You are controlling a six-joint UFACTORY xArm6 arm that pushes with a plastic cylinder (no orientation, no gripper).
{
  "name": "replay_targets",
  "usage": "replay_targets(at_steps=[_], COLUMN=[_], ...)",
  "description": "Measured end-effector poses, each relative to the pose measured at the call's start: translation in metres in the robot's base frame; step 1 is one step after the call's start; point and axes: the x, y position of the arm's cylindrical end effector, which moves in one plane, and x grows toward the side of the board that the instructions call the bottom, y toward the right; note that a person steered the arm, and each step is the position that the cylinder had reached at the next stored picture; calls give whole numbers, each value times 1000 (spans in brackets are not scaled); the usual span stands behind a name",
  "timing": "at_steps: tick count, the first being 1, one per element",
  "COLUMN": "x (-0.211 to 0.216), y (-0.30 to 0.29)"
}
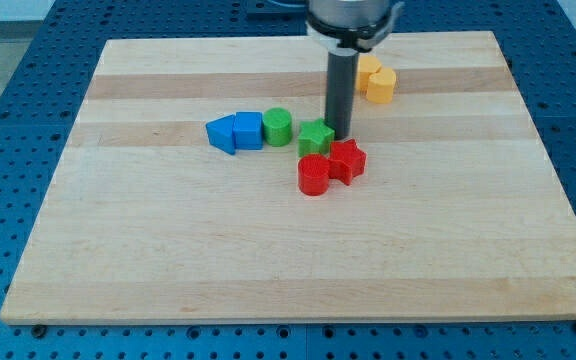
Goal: Push the red star into the yellow hexagon
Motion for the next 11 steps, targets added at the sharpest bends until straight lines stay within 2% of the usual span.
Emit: replay_targets(at_steps=[1, 2, 4, 7, 9, 10, 11], x=[-1, -1, 0, 11, 92, 141, 188], y=[-27, -31, 24, 34, 101, 70, 6])
